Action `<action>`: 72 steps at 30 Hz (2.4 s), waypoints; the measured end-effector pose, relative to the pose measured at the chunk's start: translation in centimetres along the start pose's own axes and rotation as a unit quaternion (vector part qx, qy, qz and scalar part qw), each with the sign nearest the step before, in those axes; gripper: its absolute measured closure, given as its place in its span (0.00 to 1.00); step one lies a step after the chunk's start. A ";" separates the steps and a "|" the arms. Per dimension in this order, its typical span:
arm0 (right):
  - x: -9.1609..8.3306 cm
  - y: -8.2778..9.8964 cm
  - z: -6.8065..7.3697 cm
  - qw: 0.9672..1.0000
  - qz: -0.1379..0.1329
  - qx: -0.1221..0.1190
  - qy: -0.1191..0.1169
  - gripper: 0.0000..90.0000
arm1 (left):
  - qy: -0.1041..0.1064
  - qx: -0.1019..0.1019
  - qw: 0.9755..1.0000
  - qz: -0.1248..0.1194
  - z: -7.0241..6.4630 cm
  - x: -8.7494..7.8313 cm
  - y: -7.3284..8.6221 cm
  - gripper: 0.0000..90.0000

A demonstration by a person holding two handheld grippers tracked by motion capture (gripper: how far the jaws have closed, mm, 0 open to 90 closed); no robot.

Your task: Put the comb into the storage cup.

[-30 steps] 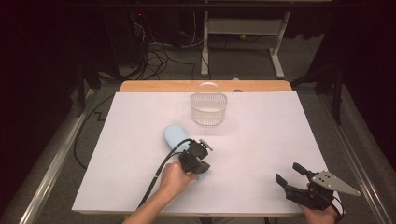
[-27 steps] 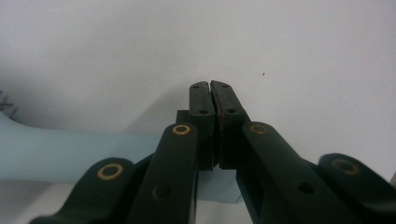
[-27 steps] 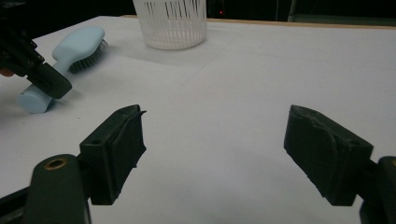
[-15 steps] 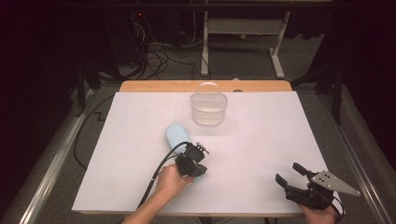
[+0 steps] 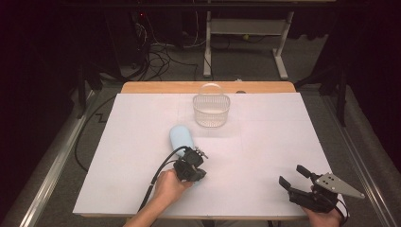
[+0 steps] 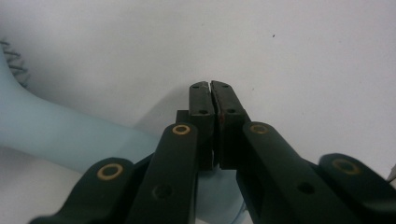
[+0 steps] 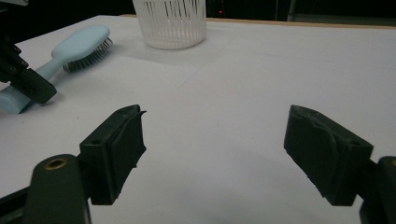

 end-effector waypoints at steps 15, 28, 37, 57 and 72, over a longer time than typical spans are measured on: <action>0.0 0.0 0.0 1.000 0.000 0.000 0.001 0.23 | -0.007 -0.009 1.000 -0.006 -0.1 -0.4 1.3 0.96; 0.0 0.0 0.0 1.000 0.001 0.001 0.001 0.23 | -0.015 -0.015 1.000 -0.002 0.1 -0.8 2.5 0.96; 0.0 0.0 0.0 1.000 0.001 0.002 0.002 0.23 | -0.020 -0.024 1.000 -0.003 0.6 -1.2 3.3 0.96; 0.0 0.0 0.0 1.000 0.002 0.001 0.003 0.23 | -0.037 -0.045 0.998 -0.006 1.6 -2.0 5.0 0.96; 0.0 0.0 -0.1 1.000 0.002 0.003 0.004 0.23 | -0.054 -0.053 0.997 -0.002 2.2 -2.6 6.1 0.96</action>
Point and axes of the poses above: each handheld gripper's, and its own axes: x roughly forward along the jaws, y roughly out of its underside, z roughly to its left, the point moved 5 cm from there along x, roughly forward along the jaws, and after that the axes turned 15 degrees about x, right-handed, at the moved point
